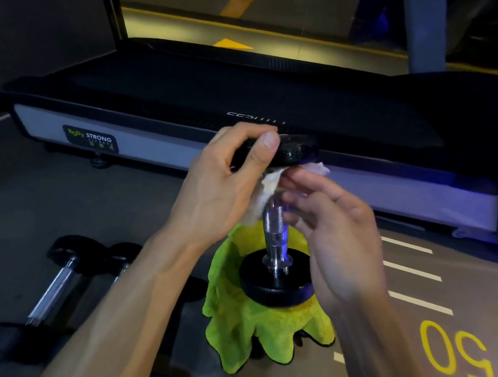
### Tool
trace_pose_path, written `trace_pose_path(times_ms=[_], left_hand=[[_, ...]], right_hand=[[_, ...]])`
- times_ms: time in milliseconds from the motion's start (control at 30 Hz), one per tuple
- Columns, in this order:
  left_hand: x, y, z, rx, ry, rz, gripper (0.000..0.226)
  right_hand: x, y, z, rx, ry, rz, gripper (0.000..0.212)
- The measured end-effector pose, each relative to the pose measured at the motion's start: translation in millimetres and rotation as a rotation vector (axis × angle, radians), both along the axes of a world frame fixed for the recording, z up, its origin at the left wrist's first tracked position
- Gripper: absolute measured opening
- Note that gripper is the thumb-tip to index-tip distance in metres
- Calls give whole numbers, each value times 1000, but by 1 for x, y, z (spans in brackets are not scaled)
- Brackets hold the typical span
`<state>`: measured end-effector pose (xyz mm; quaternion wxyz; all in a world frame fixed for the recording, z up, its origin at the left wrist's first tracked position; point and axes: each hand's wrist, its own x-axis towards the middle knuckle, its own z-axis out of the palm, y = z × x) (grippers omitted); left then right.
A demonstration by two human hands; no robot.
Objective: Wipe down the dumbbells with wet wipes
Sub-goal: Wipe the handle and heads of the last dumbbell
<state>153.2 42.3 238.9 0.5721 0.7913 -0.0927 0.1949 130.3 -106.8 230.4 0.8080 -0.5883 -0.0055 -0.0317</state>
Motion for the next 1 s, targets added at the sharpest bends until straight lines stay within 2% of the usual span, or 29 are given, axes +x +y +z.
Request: trace_pose_path(times_ms=[67,133,300,500,567,667,700,733,767,900,1000], left_hand=[[-1,-3,1,-2,0,-18,24],[-2,-7,2,1,-2,-34,26],[0,-9,3,11,-10,-32,27],[0,-4,3,-14,-3,-63,30],[-1,-4,5,-56,7,-93,34],[-3,-5,7,-145,45,-128,36],[-1,-5,6,-138,46,-121,34],[0,-4,5,-123,44,-108,32],[0,-2,4,-111,38,-96,29],[0,-4,2,-63,0,-58,23],[0,-10,4,-33,-16,-70,18]], right_hand=[[6,6,-5,-192,-117,-157,21],[10,15,-13,-292,-183,-260,14],[15,27,-23,-291,-192,-334,37],[25,30,-27,-296,-160,-164,22],[32,24,-21,-312,-111,-85,26],[41,20,-17,31,-16,175,46],[43,19,-18,99,-9,229,51],[44,18,-20,82,-3,236,52],[44,17,-21,11,-15,219,49],[27,27,-22,-534,-215,23,19],[21,41,-29,-666,-314,-204,23]])
